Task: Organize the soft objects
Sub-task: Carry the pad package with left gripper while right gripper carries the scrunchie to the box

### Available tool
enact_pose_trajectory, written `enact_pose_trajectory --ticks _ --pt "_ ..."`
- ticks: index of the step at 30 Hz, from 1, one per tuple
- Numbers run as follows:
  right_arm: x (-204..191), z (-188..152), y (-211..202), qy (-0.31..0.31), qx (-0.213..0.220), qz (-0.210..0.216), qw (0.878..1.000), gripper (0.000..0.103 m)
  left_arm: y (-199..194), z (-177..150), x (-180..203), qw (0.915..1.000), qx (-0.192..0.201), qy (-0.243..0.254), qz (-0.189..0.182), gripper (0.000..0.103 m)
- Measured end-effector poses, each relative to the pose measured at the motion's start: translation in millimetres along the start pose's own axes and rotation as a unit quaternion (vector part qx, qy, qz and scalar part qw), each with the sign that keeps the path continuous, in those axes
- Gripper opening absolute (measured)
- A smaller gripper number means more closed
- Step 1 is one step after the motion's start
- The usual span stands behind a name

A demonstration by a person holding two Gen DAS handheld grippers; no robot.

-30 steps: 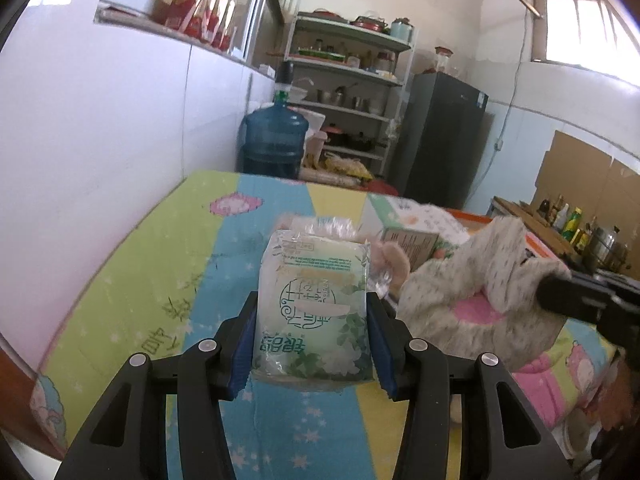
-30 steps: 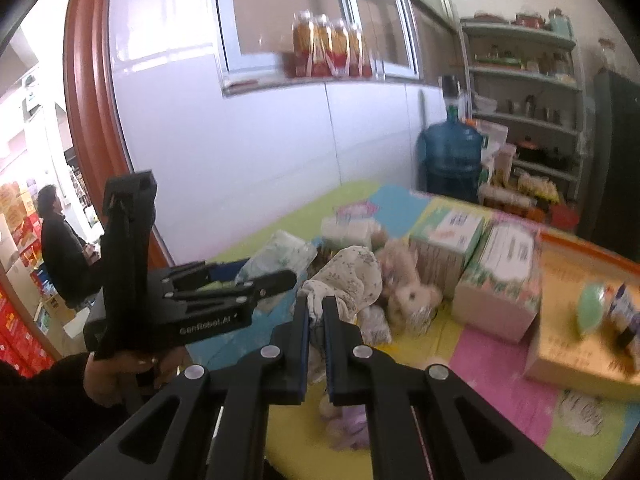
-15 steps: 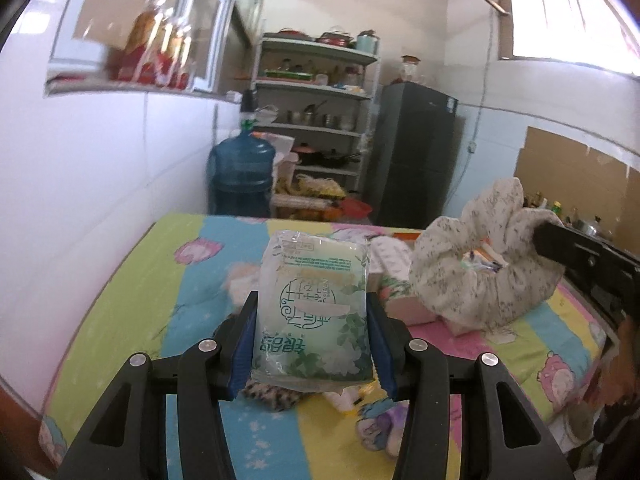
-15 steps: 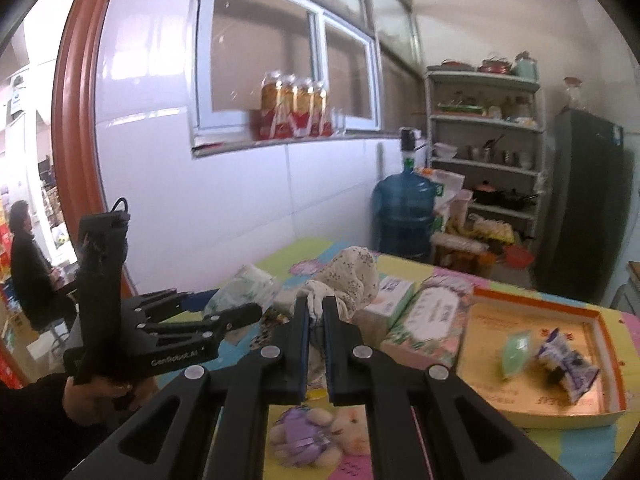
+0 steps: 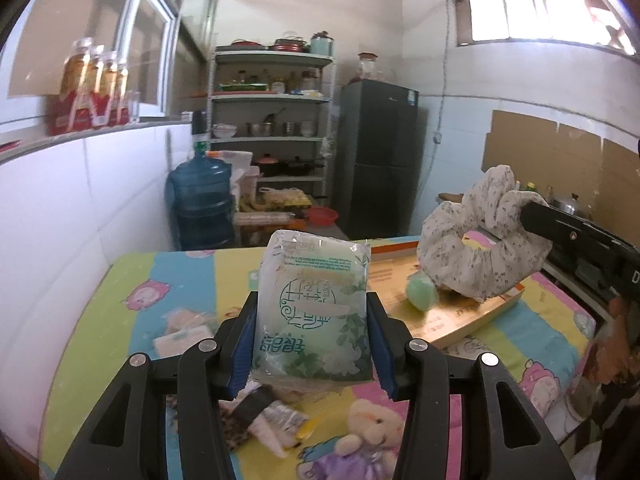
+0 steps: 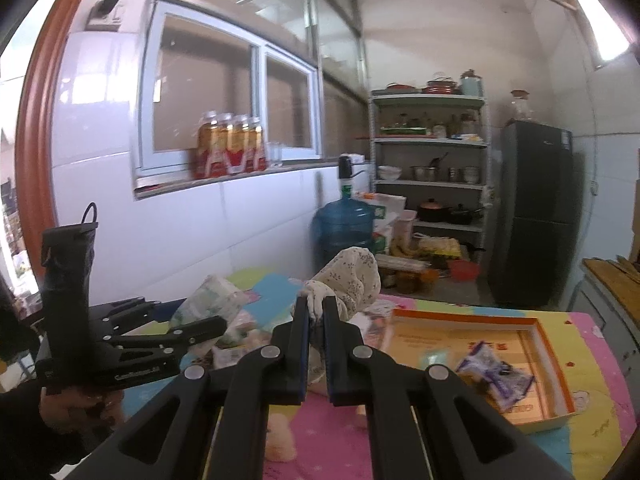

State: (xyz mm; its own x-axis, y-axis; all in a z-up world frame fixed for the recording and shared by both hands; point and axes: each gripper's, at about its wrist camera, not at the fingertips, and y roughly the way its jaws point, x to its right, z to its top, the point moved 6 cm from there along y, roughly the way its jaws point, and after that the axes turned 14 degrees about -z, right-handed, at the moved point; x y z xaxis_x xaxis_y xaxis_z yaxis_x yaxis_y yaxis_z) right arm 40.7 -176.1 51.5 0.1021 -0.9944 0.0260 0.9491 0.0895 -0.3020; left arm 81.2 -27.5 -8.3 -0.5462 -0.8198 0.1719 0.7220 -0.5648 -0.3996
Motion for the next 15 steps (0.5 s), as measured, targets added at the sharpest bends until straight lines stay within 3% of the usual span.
enact_pose_trajectory --ticks 15 --pt "67.5 -3.7 8.4 0.027 -0.003 -0.060 0.998 0.006 52.6 33.1 45.4 0.9986 -0.012 0.026 -0.045 0.051"
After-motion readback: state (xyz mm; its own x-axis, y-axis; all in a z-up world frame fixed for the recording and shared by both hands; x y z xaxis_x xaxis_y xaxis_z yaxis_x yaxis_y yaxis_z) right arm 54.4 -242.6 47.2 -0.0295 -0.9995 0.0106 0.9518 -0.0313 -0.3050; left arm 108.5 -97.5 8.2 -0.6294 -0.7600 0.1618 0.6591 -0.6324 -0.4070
